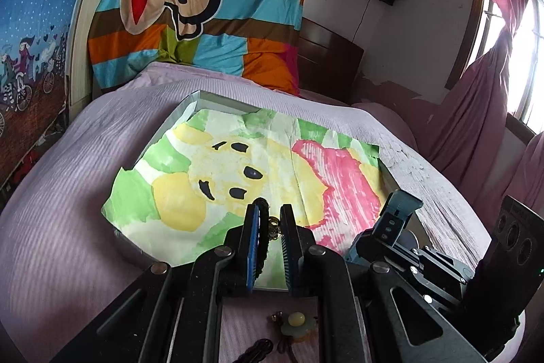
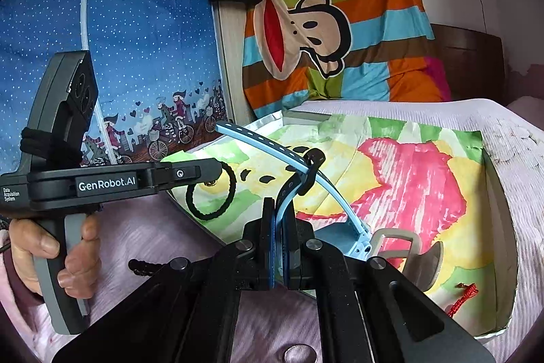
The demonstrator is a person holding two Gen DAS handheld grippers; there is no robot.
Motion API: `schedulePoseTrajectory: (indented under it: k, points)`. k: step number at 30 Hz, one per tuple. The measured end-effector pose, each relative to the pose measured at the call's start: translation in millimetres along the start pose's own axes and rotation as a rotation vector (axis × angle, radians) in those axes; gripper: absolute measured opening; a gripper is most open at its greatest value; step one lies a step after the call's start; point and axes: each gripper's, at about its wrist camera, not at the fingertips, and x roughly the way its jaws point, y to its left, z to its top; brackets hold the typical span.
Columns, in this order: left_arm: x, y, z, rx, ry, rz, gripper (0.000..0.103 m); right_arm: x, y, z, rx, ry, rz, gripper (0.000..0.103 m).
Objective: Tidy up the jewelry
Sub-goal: 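Carry the smartwatch with the right tool while the left tool carries the hair tie to the box, then open the right tool over the box while the left tool releases the hair tie there, then pull both open tools back from the box toward the remaining items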
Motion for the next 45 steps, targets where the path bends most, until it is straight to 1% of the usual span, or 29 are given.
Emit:
schedulePoseTrajectory:
  k: [5,9,12,15,16,17,20,23,24,25,26,28,30,32,34,36,38,40,43,45]
  points:
    - [4.4,14.0,-9.1,-0.043,0.034,0.004,0.012,3.4,3.3,-1.9,-0.015,0.019,-0.012,0.004]
    - [-0.5,21.1,-9.5,-0.072,0.026,0.002,0.013,1.6,0.8,-2.2,-0.002,0.018,-0.012,0.005]
    - [-3.1,20.5,-10.2,-0.071,0.024,0.002,0.013,-2.2,-1.4,-4.1,0.012,0.015,-0.018,0.01]
    - [-6.7,18.7,-11.3,-0.06,0.02,0.007,0.014,-6.4,-2.1,-5.7,0.023,0.012,-0.023,0.025]
    - [-8.2,17.7,-11.5,-0.055,0.018,0.008,0.016,-8.5,-2.1,-6.3,0.027,0.01,-0.027,0.033]
    - [-9.9,16.5,-11.8,-0.05,0.015,0.011,0.017,-9.6,-1.9,-6.8,0.029,0.009,-0.03,0.035]
    - [-17.2,14.1,-13.3,-0.04,0.008,0.012,0.021,-15.1,-1.7,-9.7,0.038,0.014,-0.047,0.035]
    - [-26.9,11.8,-15.7,-0.028,-0.003,0.02,0.029,-25.1,0.1,-11.6,0.037,-0.004,-0.082,0.036]
    - [-30.7,11.3,-16.6,-0.024,-0.007,0.025,0.035,-28.6,1.1,-11.2,0.037,-0.012,-0.094,0.038]
    - [-34.6,10.9,-17.8,-0.021,-0.015,0.028,0.041,-33.8,2.7,-10.9,0.037,-0.029,-0.107,0.044]
    - [-39.1,11.0,-18.7,-0.018,-0.024,0.033,0.043,-40.1,4.7,-10.0,0.036,-0.049,-0.115,0.049]
    - [-47.6,9.6,-20.8,-0.008,-0.041,0.043,0.051,-53.4,8.4,-7.6,0.037,-0.088,-0.132,0.053]
    - [-55.7,7.3,-22.1,0.006,-0.056,0.058,0.055,-65.0,12.4,-5.0,0.034,-0.119,-0.145,0.056]
    - [-64.8,4.9,-23.8,0.021,-0.073,0.068,0.061,-76.8,18.4,-2.8,0.026,-0.154,-0.162,0.065]
    - [-74.3,3.3,-25.1,0.032,-0.094,0.084,0.073,-88.6,24.1,-1.4,0.02,-0.19,-0.175,0.071]
    - [-85.5,2.9,-26.6,0.035,-0.124,0.094,0.079,-99.4,28.3,0.1,0.018,-0.22,-0.185,0.075]
    - [-95.5,4.5,-28.0,0.033,-0.147,0.102,0.085,-110.4,30.0,-0.3,0.021,-0.246,-0.191,0.082]
    - [-105.1,4.8,-30.3,0.03,-0.175,0.114,0.094,-120.1,31.7,-1.4,0.028,-0.266,-0.196,0.086]
    - [-117.8,4.8,-35.2,0.031,-0.213,0.127,0.101,-130.6,33.7,-5.7,0.046,-0.287,-0.196,0.093]
    - [-123.7,3.0,-38.9,0.044,-0.227,0.135,0.102,-134.8,36.4,-9.0,0.043,-0.292,-0.203,0.095]
